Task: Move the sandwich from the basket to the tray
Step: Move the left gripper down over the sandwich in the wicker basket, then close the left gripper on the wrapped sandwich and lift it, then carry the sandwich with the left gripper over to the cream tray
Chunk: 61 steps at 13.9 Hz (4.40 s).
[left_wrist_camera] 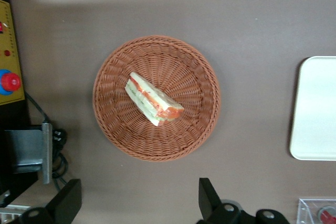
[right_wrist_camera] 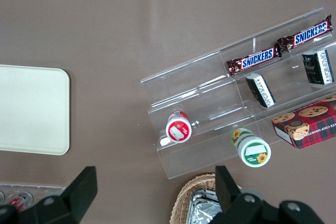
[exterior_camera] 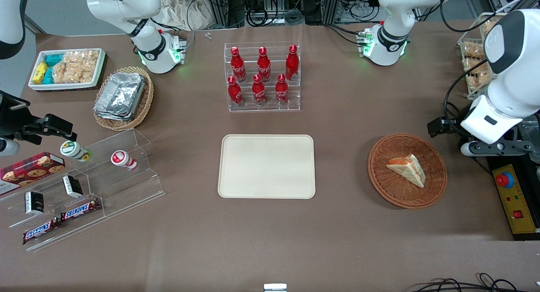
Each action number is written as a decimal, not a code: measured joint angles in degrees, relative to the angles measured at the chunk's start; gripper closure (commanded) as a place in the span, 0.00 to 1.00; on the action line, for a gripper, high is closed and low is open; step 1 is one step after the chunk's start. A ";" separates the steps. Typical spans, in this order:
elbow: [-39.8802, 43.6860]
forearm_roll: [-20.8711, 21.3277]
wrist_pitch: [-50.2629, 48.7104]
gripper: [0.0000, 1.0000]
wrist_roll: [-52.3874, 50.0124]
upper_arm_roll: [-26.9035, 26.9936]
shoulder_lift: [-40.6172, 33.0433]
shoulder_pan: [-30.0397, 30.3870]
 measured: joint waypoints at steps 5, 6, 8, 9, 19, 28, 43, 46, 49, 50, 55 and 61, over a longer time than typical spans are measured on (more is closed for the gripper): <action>0.35 0.20 -0.60 0.00 -0.15 0.00 0.46 -0.09; 0.36 0.17 -0.51 0.00 -1.12 0.00 0.65 -0.09; 0.31 -1.08 0.93 0.00 -7.81 0.01 1.81 -0.07; 0.05 -1.53 2.73 0.00 -11.52 0.01 2.53 -0.05; -15.18 -1.52 22.52 0.00 -32.18 1.61 6.48 0.43; -24.66 0.88 37.29 0.00 -37.12 3.49 9.47 1.37; -23.73 0.89 40.76 0.71 -49.29 3.49 16.92 1.34; -22.22 0.90 40.88 1.00 -53.03 3.35 17.71 1.25; -21.15 0.89 40.87 1.00 -54.13 3.28 18.38 1.08; -20.86 0.89 40.59 1.00 -54.29 3.28 18.39 1.09; -8.62 1.69 17.85 1.00 -54.39 3.11 17.73 1.02; 6.04 1.86 -6.26 1.00 -45.41 0.95 14.45 0.51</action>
